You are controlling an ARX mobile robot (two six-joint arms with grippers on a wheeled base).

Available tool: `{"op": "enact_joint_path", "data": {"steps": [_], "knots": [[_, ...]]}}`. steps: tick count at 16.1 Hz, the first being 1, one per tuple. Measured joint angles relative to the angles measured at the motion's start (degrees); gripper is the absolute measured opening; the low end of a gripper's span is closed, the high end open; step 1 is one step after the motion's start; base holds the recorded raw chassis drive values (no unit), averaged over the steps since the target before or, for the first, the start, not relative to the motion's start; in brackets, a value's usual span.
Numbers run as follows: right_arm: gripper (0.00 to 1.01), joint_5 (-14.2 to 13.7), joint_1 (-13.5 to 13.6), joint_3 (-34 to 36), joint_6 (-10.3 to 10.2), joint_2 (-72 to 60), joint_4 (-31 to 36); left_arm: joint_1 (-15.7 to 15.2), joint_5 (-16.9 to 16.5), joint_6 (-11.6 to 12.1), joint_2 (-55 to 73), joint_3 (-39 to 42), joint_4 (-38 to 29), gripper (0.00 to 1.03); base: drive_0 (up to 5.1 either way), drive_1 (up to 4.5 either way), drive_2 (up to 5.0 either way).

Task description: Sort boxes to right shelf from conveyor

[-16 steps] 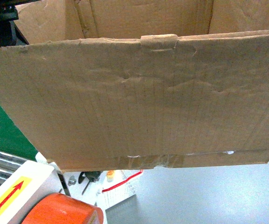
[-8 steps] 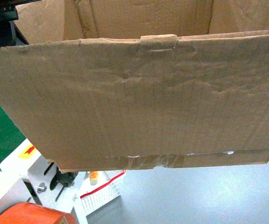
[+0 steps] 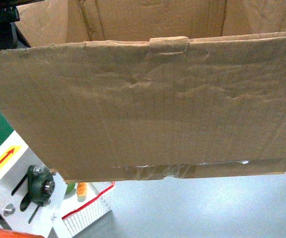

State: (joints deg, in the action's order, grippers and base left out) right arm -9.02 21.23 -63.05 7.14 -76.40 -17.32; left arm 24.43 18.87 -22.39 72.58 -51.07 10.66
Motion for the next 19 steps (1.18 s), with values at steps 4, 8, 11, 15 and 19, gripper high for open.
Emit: {"op": "enact_joint_path", "data": {"steps": [4,8,11,15,19], "knots": [[0.02,0.0,0.0,0.0,0.0,0.0,0.02,0.0,0.0,0.0,0.0,0.0,0.0,0.02,-1.0,-1.04,-1.0],[0.02,0.24,0.15,0.0,0.02,-0.02,0.15,-0.33,0.02,0.0,0.0,0.0,0.07,0.02,2.2,-3.57,-2.1],[0.02,0.24,0.04,0.0,0.0,-0.02,-0.15,0.0,0.07,0.02,0.02,0.0,0.04,0.02,3.1,-4.56,-2.7],[0.02,0.26,0.07,0.0,0.0,0.0,0.02,-0.02,0.11,0.02,0.02,0.0,0.0,0.02,3.4,-4.15,-2.3],[0.02,0.26,0.07,0.0,0.0,0.0,-0.02,-0.02,0.11,0.02,0.02,0.0,0.02,0.02,1.5,-2.67,-1.8]]}}
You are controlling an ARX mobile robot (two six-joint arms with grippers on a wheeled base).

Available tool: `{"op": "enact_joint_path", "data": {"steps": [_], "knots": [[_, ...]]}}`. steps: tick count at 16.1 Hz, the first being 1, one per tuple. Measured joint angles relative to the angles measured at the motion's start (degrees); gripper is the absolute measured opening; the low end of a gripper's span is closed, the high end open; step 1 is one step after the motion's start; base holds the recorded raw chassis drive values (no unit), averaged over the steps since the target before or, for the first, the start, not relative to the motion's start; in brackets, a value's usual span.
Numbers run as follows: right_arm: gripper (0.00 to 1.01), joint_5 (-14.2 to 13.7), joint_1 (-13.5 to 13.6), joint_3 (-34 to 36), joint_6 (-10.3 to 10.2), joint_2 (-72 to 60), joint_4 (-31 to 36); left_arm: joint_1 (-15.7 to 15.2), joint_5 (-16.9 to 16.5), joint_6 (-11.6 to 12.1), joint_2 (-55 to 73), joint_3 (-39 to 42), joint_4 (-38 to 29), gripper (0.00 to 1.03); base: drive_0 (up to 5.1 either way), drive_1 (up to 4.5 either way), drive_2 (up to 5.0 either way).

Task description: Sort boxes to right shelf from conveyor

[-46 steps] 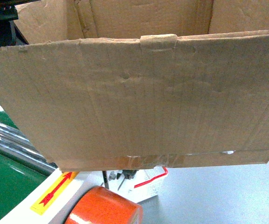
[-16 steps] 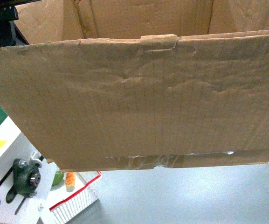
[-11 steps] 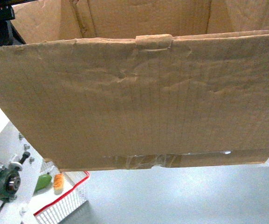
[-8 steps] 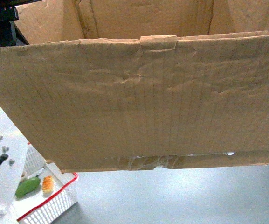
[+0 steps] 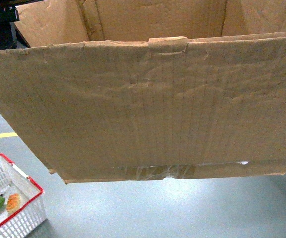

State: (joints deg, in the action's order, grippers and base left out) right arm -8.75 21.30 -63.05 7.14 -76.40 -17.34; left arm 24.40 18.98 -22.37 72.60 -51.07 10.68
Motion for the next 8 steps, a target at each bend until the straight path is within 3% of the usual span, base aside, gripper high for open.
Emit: {"op": "enact_joint_path", "data": {"steps": [7,8], "knots": [[0.02,0.02,-0.31,0.0,0.0,0.0,0.04,0.13,-0.04,0.0,0.0,0.0,-0.02,0.02,-1.0,-1.04,-1.0],[0.02,0.02,-0.31,0.0,0.0,0.0,0.02,0.13,-0.07,0.0,0.0,0.0,0.0,0.02,3.2,-3.44,-3.4]]}}
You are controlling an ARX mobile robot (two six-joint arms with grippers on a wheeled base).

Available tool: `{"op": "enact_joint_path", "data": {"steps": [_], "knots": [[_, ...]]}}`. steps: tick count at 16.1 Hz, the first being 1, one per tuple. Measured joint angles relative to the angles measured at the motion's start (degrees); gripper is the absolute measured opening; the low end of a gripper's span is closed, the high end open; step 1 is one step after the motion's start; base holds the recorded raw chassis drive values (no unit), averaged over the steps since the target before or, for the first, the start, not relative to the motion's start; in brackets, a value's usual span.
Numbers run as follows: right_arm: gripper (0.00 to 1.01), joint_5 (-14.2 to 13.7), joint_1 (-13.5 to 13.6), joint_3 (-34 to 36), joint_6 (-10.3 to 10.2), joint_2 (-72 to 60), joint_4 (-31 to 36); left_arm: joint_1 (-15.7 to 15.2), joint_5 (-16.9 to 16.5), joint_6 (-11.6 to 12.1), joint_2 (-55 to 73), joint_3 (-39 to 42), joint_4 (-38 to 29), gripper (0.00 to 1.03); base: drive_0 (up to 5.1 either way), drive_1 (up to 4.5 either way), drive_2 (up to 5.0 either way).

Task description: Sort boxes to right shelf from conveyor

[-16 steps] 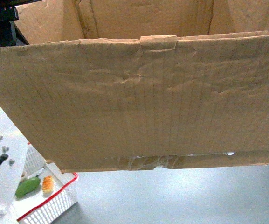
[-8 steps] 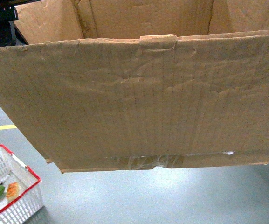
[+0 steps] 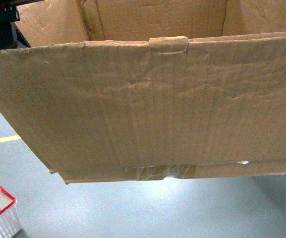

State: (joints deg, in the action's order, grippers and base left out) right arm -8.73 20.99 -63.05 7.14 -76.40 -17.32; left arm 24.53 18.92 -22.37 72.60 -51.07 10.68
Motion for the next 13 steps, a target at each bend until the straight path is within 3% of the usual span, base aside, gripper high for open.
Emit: {"op": "enact_joint_path", "data": {"steps": [8,13], "knots": [[0.02,0.04,0.0,0.0,0.0,-0.02,0.04,-0.13,-0.02,0.02,0.0,0.0,-0.04,0.02,3.3,-3.1,-3.1],[0.02,0.02,-0.02,0.0,0.0,-0.02,0.02,0.0,0.0,0.02,0.0,0.0,-0.04,0.02,-0.9,-0.89,-0.9]]}}
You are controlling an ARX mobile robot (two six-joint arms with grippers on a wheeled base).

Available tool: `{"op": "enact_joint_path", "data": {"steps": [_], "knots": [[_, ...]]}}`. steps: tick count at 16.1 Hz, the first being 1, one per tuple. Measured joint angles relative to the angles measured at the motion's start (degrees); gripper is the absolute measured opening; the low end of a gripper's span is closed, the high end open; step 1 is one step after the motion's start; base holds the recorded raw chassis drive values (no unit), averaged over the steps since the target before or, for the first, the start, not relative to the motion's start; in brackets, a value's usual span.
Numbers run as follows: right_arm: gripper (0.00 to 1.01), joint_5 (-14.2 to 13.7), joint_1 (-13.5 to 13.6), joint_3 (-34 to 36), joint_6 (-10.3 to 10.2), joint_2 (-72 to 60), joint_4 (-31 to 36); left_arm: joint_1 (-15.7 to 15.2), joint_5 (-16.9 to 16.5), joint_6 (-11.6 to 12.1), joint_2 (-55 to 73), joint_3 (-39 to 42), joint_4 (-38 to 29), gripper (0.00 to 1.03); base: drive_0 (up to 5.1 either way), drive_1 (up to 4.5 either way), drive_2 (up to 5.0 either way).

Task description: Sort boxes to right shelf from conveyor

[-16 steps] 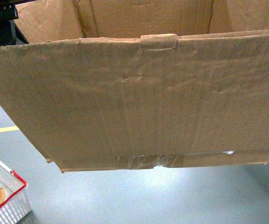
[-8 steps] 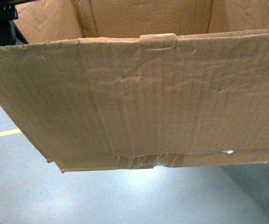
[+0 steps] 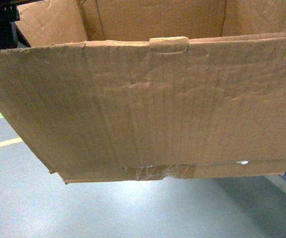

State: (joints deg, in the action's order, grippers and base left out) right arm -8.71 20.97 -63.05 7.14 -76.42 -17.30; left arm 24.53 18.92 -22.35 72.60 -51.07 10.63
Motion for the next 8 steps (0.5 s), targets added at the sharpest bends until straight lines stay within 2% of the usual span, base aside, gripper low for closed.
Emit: {"op": "enact_joint_path", "data": {"steps": [8], "knots": [[0.02,0.0,0.0,0.0,0.0,0.0,0.0,0.0,0.0,0.0,0.0,0.0,0.0,0.02,-1.0,-0.97,-1.0]]}}
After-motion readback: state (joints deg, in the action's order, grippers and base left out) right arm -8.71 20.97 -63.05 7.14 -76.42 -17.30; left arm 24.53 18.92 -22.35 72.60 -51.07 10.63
